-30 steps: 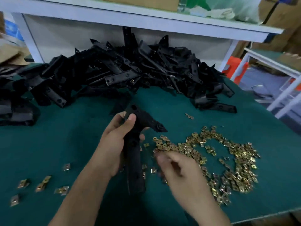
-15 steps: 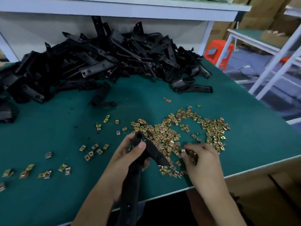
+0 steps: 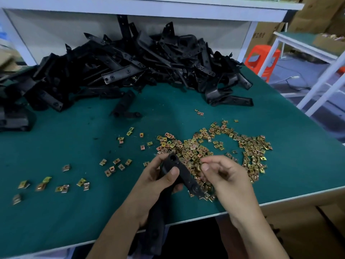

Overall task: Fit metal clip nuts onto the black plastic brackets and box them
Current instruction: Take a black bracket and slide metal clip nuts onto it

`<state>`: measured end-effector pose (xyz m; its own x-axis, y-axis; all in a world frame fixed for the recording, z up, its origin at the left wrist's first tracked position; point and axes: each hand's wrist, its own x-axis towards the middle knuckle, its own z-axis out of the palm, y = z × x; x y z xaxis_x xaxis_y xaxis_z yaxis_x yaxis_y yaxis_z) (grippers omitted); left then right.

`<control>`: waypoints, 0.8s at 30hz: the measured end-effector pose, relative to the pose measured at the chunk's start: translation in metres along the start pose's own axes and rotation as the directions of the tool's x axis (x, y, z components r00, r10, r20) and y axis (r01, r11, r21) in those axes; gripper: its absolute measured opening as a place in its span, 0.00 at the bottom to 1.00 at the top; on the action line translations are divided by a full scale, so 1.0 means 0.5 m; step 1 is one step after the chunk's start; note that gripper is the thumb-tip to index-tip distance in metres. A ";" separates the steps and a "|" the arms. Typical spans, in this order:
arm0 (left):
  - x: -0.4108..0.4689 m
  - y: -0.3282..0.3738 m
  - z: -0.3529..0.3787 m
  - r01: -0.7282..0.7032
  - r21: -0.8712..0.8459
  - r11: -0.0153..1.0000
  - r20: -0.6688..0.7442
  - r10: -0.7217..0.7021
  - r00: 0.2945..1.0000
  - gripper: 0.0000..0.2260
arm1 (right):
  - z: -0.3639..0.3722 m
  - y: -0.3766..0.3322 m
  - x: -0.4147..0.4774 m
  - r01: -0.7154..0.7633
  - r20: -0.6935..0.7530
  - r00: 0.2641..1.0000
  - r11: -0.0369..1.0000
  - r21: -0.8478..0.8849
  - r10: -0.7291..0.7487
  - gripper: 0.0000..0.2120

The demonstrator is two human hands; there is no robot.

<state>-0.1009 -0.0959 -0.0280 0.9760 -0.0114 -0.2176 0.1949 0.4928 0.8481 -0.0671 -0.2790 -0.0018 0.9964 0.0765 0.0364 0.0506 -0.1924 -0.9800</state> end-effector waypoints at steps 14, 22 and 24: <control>-0.008 0.002 -0.001 -0.004 -0.132 0.991 0.200 0.031 0.979 0.13 | 0.037 -0.053 -0.012 -0.198 0.189 0.971 0.933 0.302 0.145 0.14; -0.002 -0.009 -0.007 -0.033 -0.158 0.987 0.253 0.073 0.965 0.14 | 0.050 -0.054 -0.024 -0.219 0.125 0.975 0.890 0.401 0.183 0.10; 0.000 -0.011 -0.007 -0.046 -0.144 0.988 0.252 0.082 0.964 0.14 | 0.055 -0.051 -0.030 -0.225 0.118 0.974 0.877 0.425 0.193 0.12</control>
<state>-0.1025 -0.0957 -0.0343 0.9816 -0.1903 -0.0188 0.1337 0.6130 0.7787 -0.0854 -0.2483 0.0171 0.9723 0.1527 -0.1770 -0.2092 0.2299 -0.9505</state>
